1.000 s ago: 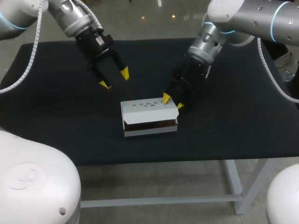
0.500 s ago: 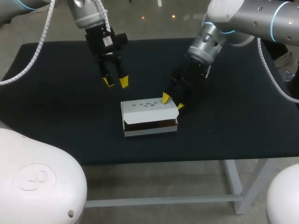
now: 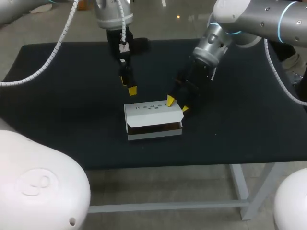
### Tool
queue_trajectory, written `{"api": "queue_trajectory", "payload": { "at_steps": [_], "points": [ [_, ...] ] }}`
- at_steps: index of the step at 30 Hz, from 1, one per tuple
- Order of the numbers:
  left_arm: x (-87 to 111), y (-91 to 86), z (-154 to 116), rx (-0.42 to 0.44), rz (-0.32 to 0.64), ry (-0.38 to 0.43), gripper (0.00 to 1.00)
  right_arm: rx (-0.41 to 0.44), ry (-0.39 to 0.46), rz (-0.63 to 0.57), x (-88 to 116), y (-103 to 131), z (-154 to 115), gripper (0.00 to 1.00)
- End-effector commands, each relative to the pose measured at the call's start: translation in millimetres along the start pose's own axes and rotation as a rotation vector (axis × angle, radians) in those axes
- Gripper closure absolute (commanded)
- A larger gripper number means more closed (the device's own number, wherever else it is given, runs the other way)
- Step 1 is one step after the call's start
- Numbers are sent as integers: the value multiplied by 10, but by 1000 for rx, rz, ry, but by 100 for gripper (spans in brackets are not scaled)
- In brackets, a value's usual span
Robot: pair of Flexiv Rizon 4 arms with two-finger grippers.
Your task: Assemble the packaging by folding the flat box into shape, placing the metal phone stand inside, and closing the box properly
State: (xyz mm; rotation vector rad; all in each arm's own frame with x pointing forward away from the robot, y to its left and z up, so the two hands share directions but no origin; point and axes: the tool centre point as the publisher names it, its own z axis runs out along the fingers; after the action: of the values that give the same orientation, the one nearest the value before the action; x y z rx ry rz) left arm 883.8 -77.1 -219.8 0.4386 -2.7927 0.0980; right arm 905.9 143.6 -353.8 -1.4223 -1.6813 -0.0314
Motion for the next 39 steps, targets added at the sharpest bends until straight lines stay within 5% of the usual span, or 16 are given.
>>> {"api": "queue_trajectory", "payload": {
  "at_steps": [1, 2, 17, 23, 31, 39],
  "points": [
    [103, 17, 123, -17, 118, -193, 0, 4, 0, 0, 6, 13, -3, 41],
    [95, -3, 128, -73, 105, -170, 0, 4, 0, 0, 6, 13, -3, 41],
    [95, -3, 128, -73, 105, -170, 0, 4, 0, 0, 6, 13, -3, 42],
    [224, -78, 286, -35, 173, -272, 0, 4, 0, 0, 6, 13, -3, 44],
    [384, -76, 413, 45, 144, -413, 0, 4, 0, 0, 6, 13, -3, 43],
    [348, -52, 622, 98, 182, -455, 0, 4, 0, 0, 6, 13, -3, 45]
  ]
}}
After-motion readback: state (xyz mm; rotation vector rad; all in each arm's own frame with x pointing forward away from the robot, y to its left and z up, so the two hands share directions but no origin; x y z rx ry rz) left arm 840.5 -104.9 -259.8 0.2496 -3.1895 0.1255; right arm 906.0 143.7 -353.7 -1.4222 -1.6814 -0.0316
